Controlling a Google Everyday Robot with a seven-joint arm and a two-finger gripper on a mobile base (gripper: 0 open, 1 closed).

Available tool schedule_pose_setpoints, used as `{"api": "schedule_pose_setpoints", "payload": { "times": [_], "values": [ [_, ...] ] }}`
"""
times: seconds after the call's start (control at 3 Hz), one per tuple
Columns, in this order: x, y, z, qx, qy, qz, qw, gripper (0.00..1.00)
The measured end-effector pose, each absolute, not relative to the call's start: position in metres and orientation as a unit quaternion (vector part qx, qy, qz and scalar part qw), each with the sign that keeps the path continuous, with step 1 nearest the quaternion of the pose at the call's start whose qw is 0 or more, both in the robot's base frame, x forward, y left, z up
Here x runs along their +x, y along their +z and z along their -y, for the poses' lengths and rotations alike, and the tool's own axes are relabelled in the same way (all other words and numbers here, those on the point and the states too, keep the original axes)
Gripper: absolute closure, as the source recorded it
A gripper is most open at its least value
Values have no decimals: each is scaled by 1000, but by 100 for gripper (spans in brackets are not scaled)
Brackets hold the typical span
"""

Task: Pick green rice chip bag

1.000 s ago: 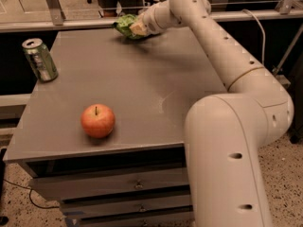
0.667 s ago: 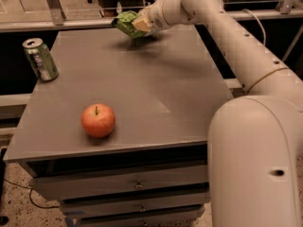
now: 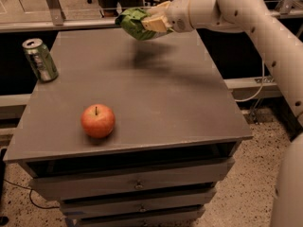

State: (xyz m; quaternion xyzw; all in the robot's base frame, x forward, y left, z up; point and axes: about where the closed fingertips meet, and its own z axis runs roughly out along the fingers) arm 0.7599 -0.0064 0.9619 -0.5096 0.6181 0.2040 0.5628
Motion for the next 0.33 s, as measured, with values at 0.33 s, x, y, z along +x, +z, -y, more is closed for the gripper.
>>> {"api": "schedule_pose_setpoints", "payload": {
  "times": [0.33],
  "values": [
    [756, 965, 11, -505, 209, -615, 568, 100]
  ]
}}
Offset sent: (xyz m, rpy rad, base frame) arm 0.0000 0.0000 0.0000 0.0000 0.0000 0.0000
